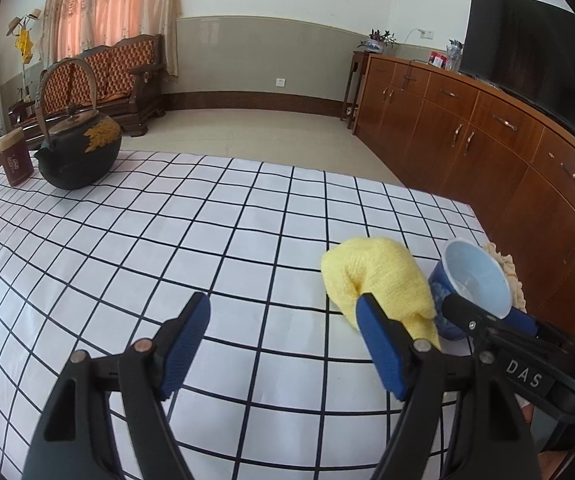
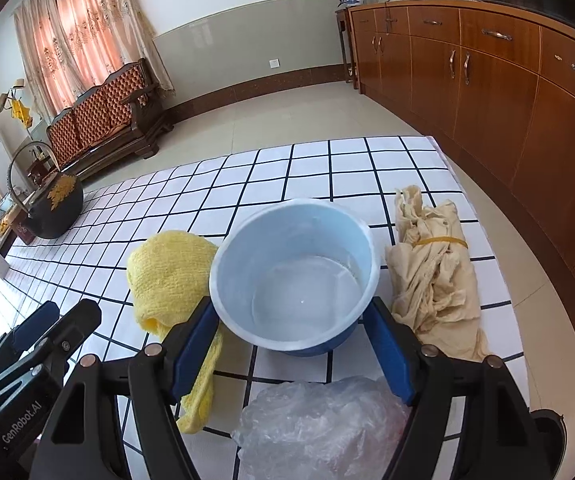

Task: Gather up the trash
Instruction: 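Grasp the blue bowl by its rim with the right tool while the left tool grasps the yellow cloth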

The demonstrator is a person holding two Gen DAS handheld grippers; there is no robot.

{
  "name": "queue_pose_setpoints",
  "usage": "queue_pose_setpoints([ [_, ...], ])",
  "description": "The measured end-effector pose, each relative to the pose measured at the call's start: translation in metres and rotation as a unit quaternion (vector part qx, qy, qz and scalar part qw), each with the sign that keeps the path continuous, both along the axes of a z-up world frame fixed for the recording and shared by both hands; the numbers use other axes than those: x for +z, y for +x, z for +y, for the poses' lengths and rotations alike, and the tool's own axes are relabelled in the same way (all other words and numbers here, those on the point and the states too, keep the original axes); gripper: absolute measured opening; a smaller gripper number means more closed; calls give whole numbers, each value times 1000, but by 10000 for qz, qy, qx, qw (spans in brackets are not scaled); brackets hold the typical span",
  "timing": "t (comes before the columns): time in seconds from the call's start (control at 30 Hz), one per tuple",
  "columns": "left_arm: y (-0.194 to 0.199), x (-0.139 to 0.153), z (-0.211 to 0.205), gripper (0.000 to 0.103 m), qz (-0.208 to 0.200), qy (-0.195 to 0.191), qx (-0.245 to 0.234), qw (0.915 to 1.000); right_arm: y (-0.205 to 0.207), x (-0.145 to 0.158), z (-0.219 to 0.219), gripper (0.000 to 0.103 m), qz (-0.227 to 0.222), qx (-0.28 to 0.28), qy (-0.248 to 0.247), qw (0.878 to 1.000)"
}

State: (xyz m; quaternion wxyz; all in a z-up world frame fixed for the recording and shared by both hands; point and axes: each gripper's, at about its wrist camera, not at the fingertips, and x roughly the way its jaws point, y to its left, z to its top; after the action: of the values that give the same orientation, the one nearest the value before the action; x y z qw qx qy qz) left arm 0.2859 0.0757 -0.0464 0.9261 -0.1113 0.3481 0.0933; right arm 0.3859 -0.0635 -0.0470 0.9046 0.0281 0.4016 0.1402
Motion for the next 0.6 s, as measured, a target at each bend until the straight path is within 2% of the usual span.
queue_pose_setpoints([
  [0.6, -4, 0, 6, 77, 5, -45, 9, 10000, 11, -5, 10, 75, 18, 101, -55, 9999],
])
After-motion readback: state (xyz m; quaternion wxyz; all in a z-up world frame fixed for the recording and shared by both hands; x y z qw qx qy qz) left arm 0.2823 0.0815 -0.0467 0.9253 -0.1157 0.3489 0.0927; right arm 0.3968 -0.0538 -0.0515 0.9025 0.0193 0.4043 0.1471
